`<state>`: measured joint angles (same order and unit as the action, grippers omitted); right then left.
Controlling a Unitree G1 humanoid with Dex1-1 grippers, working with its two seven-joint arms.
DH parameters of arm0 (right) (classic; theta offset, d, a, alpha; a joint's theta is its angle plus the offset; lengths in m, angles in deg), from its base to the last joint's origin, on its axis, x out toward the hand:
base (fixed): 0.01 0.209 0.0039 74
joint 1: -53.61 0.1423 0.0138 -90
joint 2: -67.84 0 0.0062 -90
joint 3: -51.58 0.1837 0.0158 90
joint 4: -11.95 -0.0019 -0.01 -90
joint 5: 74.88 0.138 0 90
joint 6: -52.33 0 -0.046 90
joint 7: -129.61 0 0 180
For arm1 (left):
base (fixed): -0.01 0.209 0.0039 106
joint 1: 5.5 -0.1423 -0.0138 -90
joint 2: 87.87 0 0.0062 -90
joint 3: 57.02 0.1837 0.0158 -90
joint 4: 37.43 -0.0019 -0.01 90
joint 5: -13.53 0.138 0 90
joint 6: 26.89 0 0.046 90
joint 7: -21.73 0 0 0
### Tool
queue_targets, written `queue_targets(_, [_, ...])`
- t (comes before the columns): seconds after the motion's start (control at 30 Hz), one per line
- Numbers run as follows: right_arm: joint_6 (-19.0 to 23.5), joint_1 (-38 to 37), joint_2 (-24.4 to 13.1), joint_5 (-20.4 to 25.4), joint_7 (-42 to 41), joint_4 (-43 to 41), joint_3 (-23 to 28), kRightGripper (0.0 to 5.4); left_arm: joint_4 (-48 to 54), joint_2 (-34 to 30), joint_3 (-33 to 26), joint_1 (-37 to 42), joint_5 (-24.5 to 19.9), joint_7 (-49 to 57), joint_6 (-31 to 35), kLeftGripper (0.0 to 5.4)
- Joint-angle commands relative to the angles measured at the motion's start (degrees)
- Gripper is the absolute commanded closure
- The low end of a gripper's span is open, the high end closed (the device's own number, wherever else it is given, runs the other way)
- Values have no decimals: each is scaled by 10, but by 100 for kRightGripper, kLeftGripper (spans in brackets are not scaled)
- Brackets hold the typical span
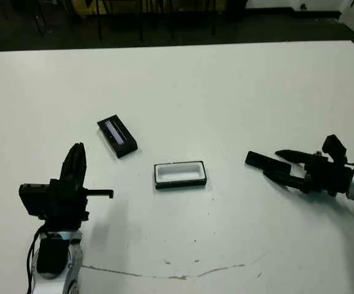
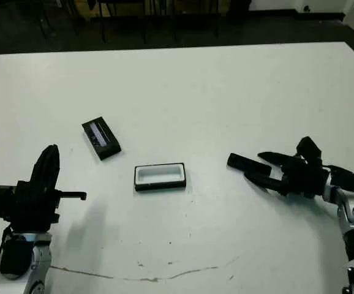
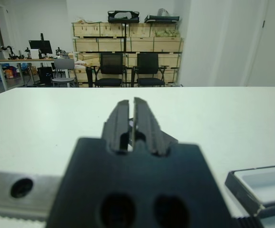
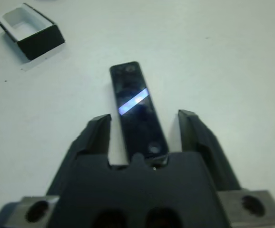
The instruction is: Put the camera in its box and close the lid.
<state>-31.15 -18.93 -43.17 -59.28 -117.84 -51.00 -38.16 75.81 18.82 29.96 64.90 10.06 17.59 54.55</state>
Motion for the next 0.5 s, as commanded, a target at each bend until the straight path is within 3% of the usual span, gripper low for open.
queue_targets(0.03, [29, -8, -25, -40, 8, -22, -28, 298, -4, -10, -4, -28, 5, 1, 9, 540])
queue_targets(0.1, [43, -8, -39, -53, 9, -53, -39, 335, -3, -9, -4, -28, 7, 2, 10, 540])
queue_targets(0.2, [92, -5, -52, -27, -23, -85, -39, 393, -2, -8, -4, -28, 6, 1, 9, 540])
queue_targets(0.33, [190, -22, -95, -43, 0, -226, -51, 459, -2, -6, -7, -29, -3, -1, 9, 540])
queue_targets(0.43, [278, -33, -113, -38, 30, -317, -46, 472, -1, -8, -7, -29, -3, -1, 11, 540])
queue_targets(0.5, [296, -47, -111, -50, 64, -341, -44, 472, -3, -9, -8, -28, -1, -2, 7, 540])
